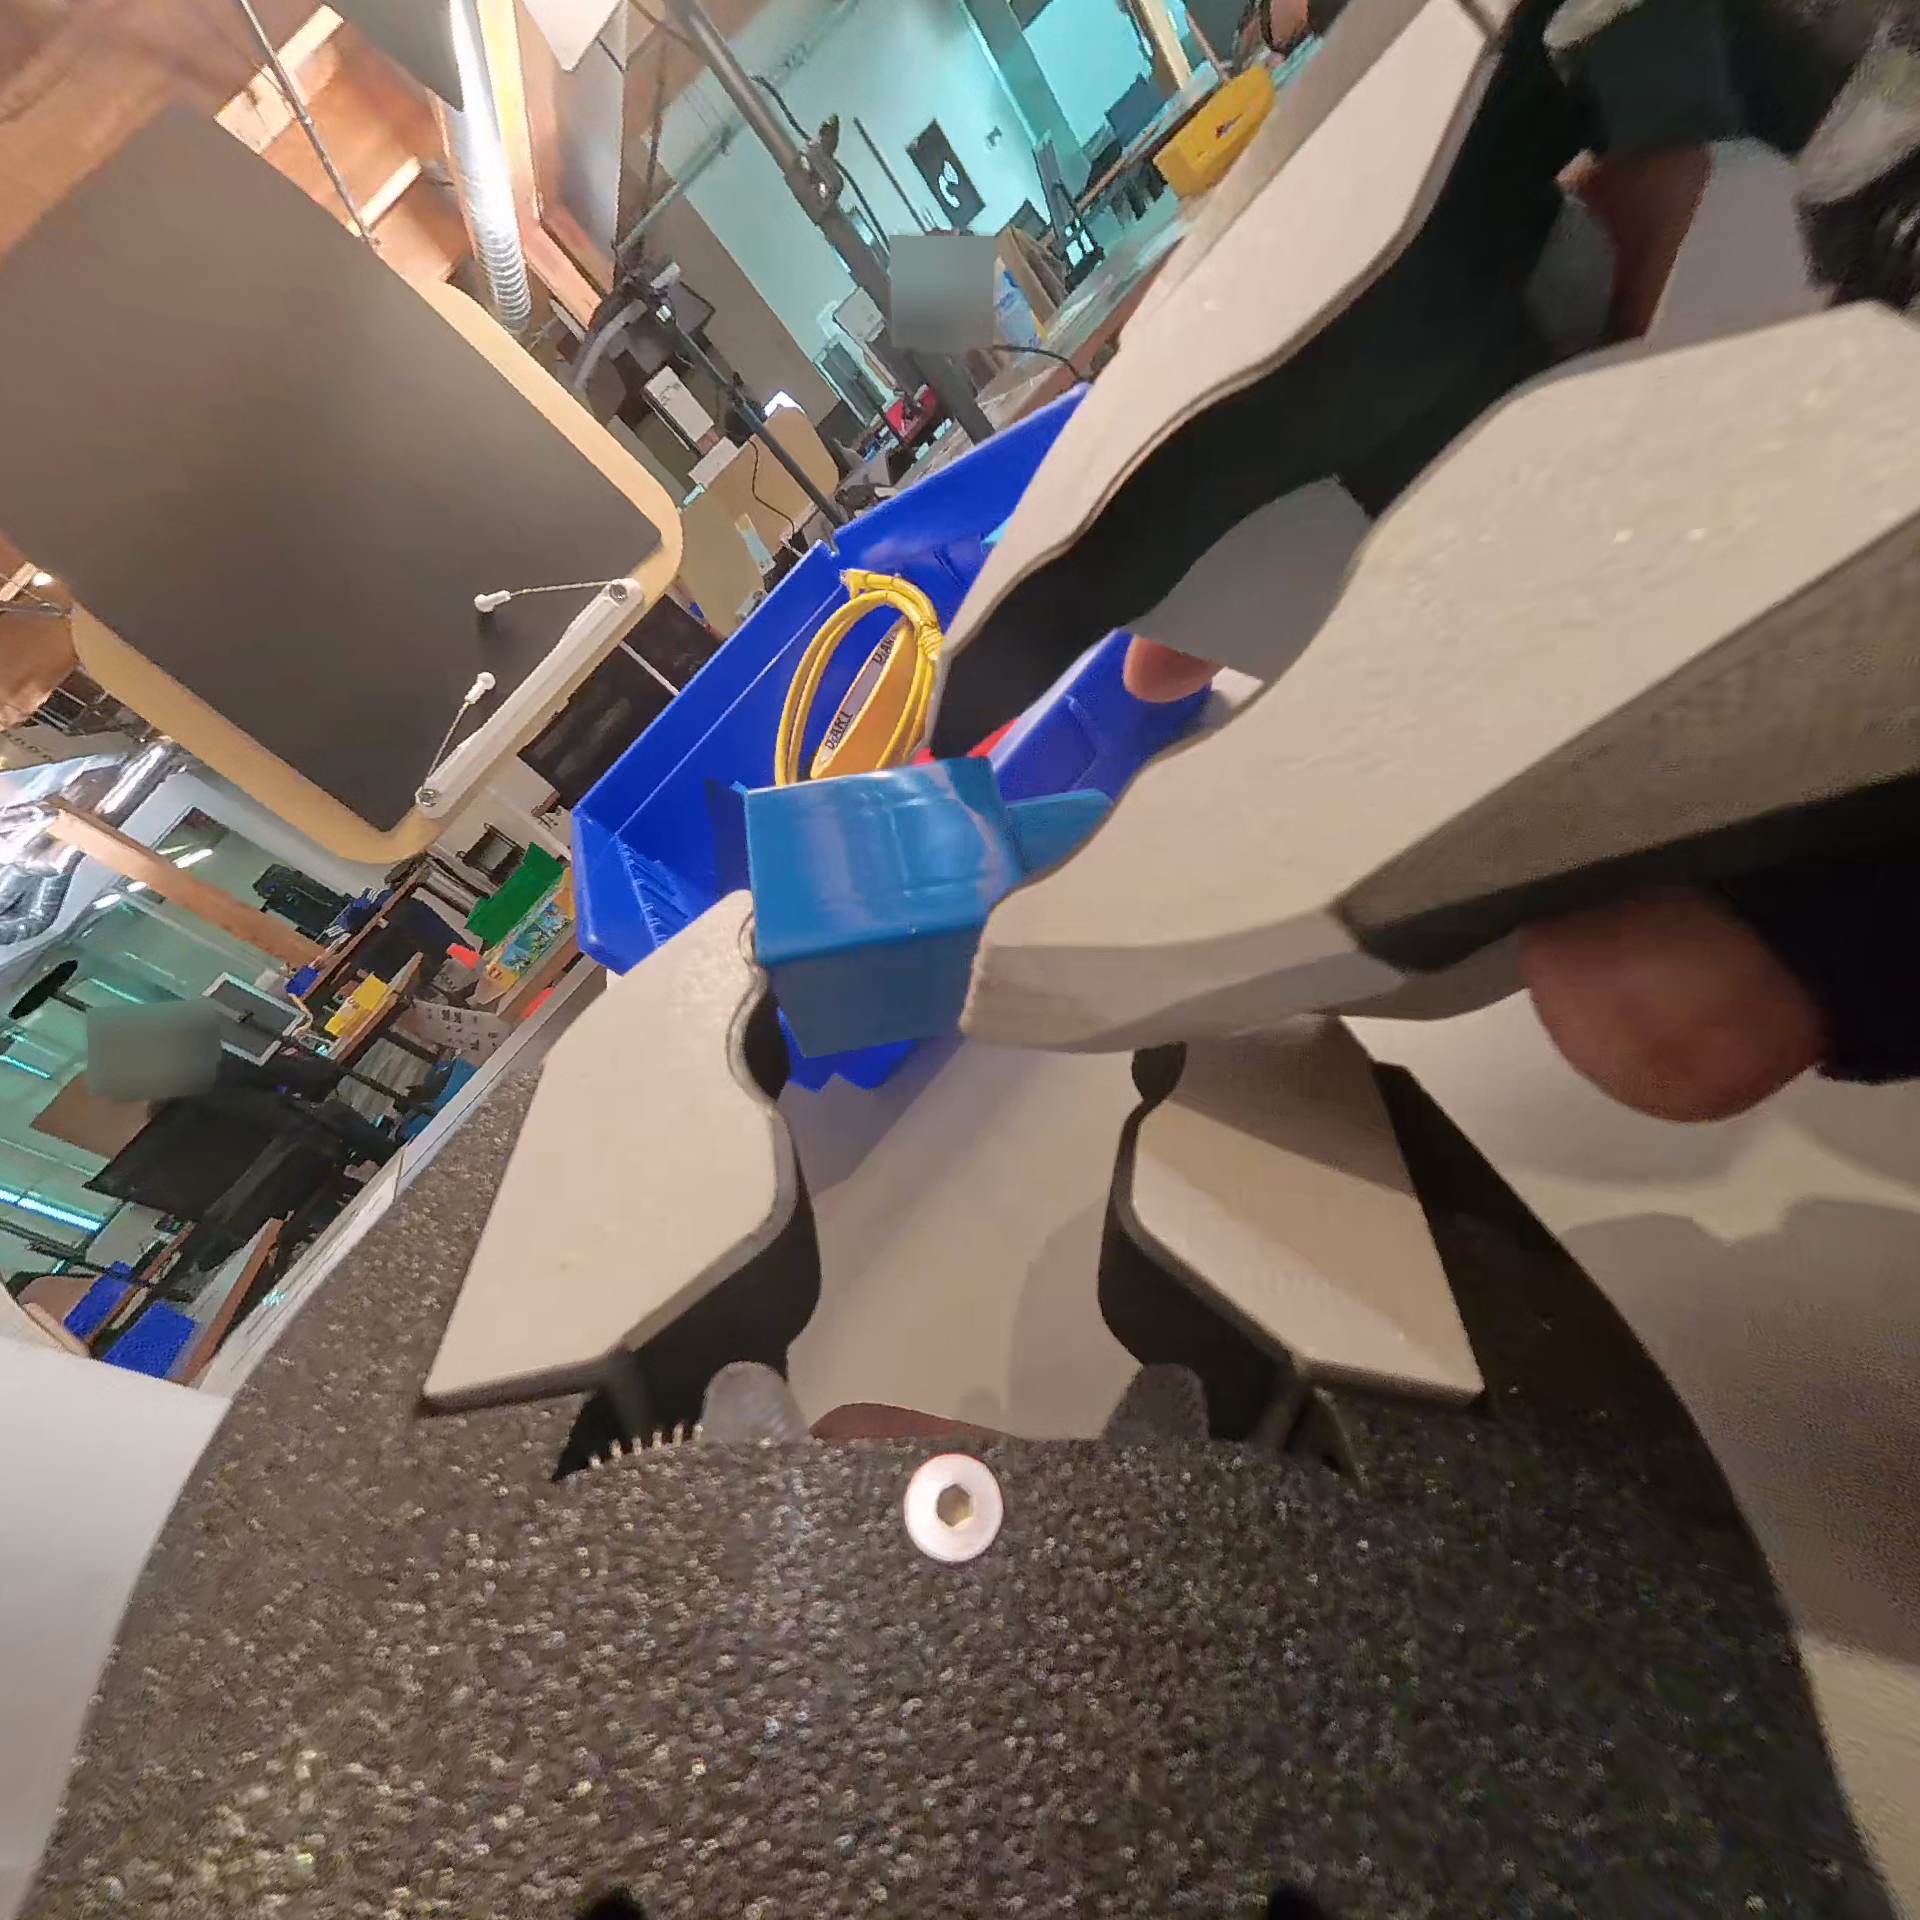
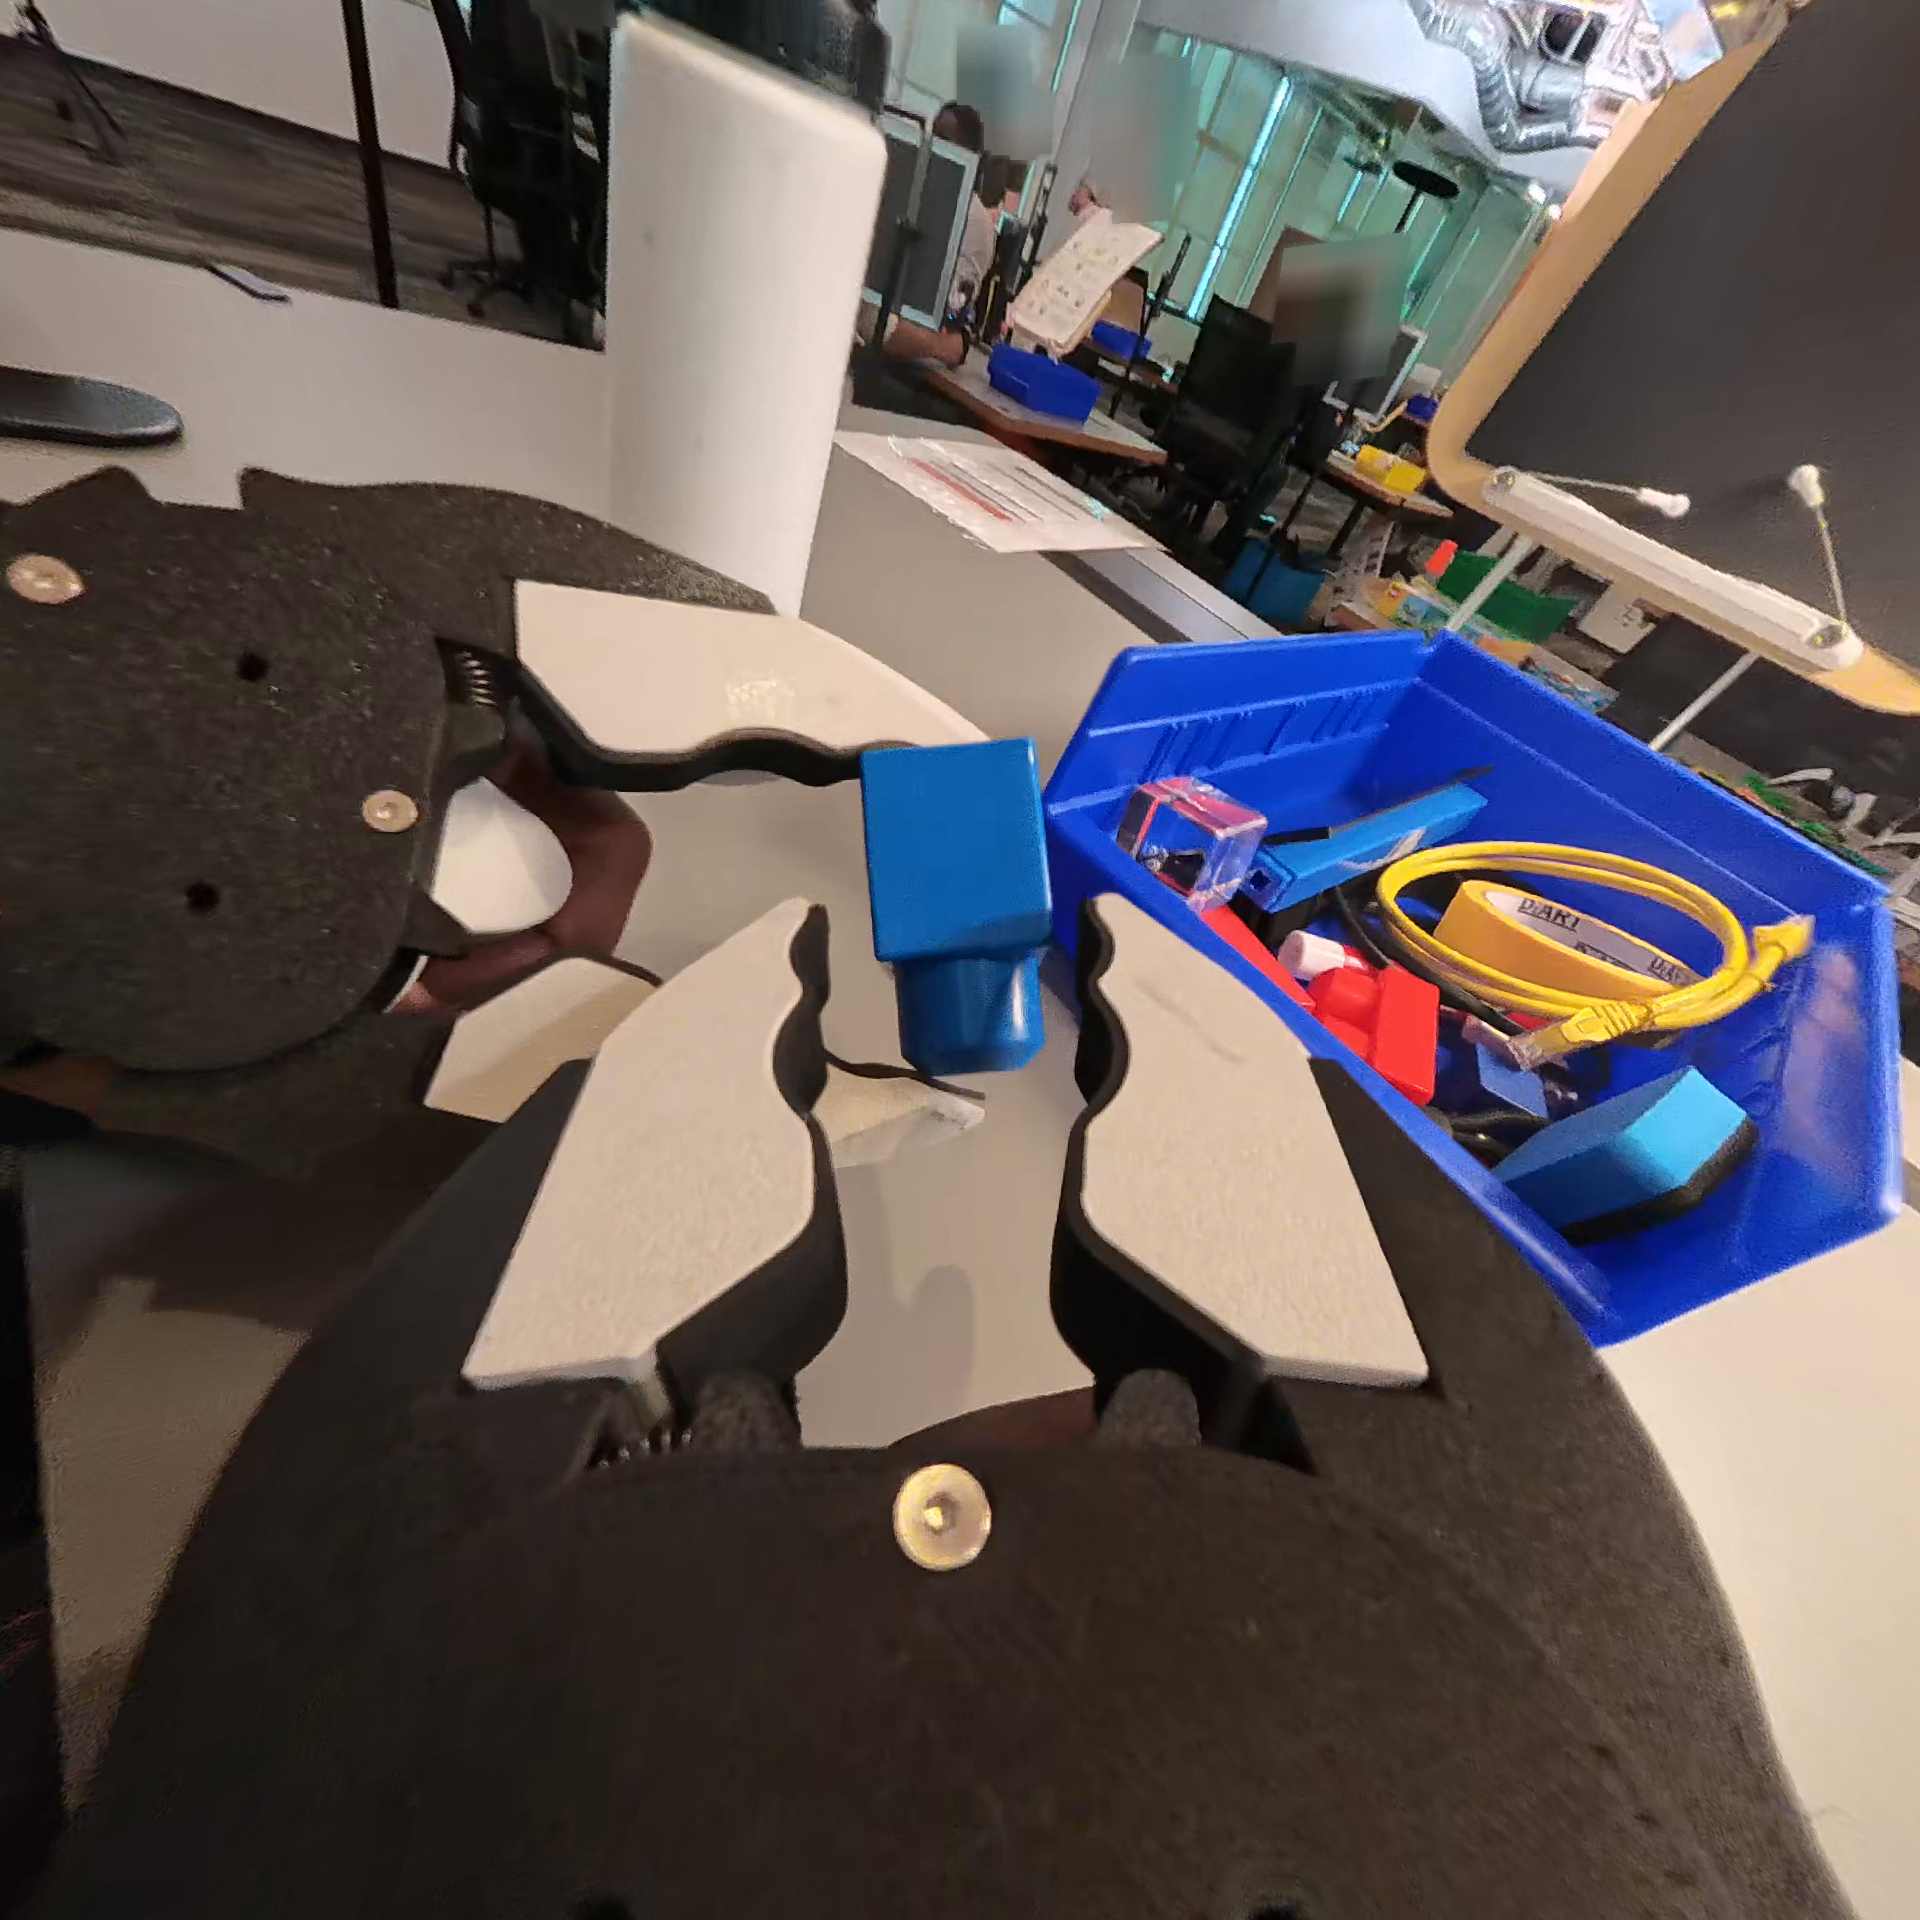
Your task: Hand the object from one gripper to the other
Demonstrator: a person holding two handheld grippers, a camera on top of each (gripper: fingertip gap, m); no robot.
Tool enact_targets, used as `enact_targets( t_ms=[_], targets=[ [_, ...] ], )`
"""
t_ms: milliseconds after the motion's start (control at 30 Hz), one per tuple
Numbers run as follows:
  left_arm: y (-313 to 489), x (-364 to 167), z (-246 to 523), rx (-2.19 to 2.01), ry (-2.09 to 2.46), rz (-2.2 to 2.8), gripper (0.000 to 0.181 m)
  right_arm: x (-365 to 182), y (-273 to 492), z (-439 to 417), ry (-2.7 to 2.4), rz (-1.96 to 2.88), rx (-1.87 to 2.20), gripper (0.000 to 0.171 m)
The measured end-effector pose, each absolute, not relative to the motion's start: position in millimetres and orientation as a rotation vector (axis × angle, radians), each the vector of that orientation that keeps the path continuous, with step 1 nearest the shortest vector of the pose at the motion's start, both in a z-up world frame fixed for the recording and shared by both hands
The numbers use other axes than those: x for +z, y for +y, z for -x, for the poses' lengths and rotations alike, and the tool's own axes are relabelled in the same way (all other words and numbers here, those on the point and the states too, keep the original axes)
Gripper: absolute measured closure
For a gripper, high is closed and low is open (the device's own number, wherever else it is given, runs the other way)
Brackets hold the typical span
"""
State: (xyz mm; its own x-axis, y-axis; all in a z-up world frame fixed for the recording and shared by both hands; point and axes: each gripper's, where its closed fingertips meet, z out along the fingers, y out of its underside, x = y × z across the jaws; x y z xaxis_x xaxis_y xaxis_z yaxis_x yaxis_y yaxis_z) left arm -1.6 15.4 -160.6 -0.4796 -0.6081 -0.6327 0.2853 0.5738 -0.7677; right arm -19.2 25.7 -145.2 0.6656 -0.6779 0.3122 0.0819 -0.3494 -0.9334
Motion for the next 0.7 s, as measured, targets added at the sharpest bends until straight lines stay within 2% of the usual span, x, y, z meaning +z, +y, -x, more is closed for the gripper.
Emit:
enact_targets(
  t_ms=[233,467,567,600,700],
  targets=[
    [12,-163,4,-1.078,1.791,0.231,0.115,-150,22,16,0.526,1.774,-0.83,0.128],
    [8,-163,8,-1.042,1.763,0.137,0.116,-155,25,21,0.518,1.801,-0.724,0.122],
    [6,-163,10,-1.001,1.745,0.083,0.116,-159,24,20,0.517,1.828,-0.75,0.126],
    [5,-163,11,-1.006,1.745,0.074,0.117,-159,21,19,0.521,1.83,-0.779,0.134],
    [3,-163,11,-1.012,1.748,0.074,0.117,-159,19,18,0.522,1.837,-0.782,0.135]
  ],
)
